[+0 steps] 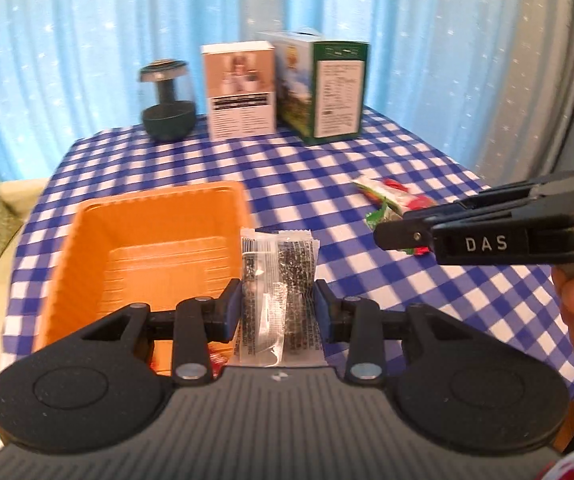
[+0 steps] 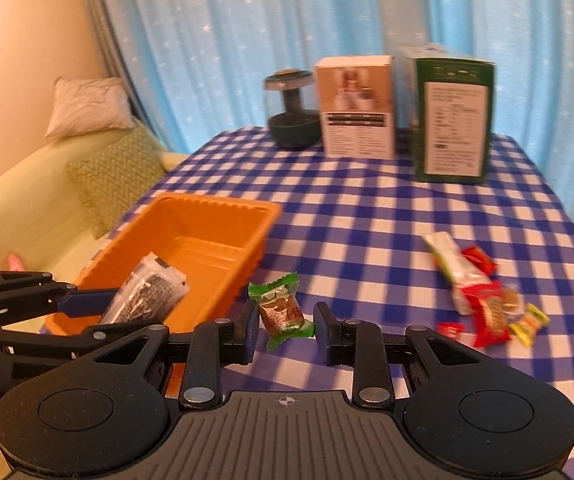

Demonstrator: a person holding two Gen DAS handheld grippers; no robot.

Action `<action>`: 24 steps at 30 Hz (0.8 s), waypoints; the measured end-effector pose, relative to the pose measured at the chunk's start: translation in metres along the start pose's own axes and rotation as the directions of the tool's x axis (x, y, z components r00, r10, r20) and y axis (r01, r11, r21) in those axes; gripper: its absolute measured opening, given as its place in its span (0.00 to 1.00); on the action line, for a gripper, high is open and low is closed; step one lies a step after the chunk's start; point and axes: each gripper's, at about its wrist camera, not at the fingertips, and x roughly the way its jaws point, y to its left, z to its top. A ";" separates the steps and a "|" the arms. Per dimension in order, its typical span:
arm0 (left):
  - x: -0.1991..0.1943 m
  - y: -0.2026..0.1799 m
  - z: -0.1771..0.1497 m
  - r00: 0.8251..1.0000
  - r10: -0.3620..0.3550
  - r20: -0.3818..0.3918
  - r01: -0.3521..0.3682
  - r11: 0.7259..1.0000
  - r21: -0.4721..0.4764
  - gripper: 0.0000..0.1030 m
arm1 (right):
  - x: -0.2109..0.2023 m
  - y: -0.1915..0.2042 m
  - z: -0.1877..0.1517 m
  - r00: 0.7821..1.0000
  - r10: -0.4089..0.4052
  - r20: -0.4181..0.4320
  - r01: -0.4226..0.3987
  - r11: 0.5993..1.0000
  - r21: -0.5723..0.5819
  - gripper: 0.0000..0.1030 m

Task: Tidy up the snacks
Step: 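Carry both snacks over the orange tray and open both tools to release them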

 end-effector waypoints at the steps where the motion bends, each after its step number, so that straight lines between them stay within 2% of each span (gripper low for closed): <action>1: -0.002 0.006 -0.002 1.000 0.010 0.000 -0.010 1.000 -0.007 0.33 | 0.002 0.005 0.001 1.000 0.008 -0.001 -0.008 1.000 -0.005 0.29; 12: -0.019 0.061 -0.017 0.992 0.126 -0.027 -0.127 0.990 -0.055 0.33 | 0.033 0.068 0.006 0.993 0.118 -0.030 -0.120 0.990 -0.080 0.29; 17: -0.014 0.075 -0.017 0.989 0.138 -0.048 -0.142 0.987 -0.076 0.33 | 0.050 0.087 0.003 0.989 0.135 -0.057 -0.141 0.984 -0.111 0.29; 24: -0.005 0.080 -0.013 0.988 0.137 -0.068 -0.143 0.987 -0.077 0.33 | 0.061 0.092 0.004 0.990 0.124 -0.066 -0.131 0.984 -0.117 0.29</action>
